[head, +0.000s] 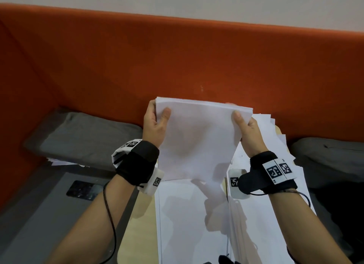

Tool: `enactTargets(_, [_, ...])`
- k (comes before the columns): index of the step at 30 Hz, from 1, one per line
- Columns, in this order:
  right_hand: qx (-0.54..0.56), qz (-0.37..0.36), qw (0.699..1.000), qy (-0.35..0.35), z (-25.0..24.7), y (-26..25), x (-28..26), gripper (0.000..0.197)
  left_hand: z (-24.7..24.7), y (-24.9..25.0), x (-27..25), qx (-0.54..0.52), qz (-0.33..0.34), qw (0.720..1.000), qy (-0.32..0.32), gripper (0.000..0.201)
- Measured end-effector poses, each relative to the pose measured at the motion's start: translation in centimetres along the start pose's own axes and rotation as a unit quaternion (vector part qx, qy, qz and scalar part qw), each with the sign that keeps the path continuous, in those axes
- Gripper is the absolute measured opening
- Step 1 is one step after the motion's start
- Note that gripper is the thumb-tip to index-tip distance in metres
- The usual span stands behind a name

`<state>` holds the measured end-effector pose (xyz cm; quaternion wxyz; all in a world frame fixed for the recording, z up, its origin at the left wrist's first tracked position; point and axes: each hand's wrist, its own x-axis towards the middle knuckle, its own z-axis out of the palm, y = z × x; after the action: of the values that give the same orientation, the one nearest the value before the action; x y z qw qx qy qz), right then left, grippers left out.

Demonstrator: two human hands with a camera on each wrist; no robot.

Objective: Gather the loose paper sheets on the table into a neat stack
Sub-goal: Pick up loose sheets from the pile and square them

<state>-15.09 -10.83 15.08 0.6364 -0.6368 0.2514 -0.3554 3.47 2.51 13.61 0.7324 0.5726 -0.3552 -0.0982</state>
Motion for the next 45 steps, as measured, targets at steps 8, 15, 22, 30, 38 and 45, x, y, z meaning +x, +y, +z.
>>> enactTargets(8, [-0.118, 0.134, 0.983, -0.028, -0.7, 6.8, -0.9, 0.022, -1.5, -6.1, -3.6, 0.069, -0.189, 0.978, -0.061, 0.038])
enactTargets(15, [-0.207, 0.272, 0.937, -0.074, -2.8, 16.6, -4.2, 0.03, -3.4, -11.7, -9.7, 0.139, -0.317, 0.932, -0.108, 0.034])
enactTargets(22, [-0.188, 0.206, 0.959, -0.044, -3.0, 12.5, -2.8, 0.021, -2.2, -9.3, -7.0, 0.156, -0.229, 0.955, -0.103, 0.029])
enactTargets(30, [-0.111, 0.103, 0.989, -0.001, -2.8, 7.0, -1.1, 0.024, -1.4, -7.0, -4.2, 0.082, -0.177, 0.978, -0.079, 0.029])
enactTargets(38, [-0.061, 0.091, 0.993, 0.031, -1.3, 8.2, -1.5, 0.019, -0.5, -4.3, -2.9, 0.02, -0.089, 0.995, -0.037, 0.031])
enactTargets(45, [-0.085, 0.186, 0.979, 0.026, -0.9, 12.6, -3.2, 0.024, -1.4, -8.9, -7.2, 0.123, -0.16, 0.977, -0.069, 0.046])
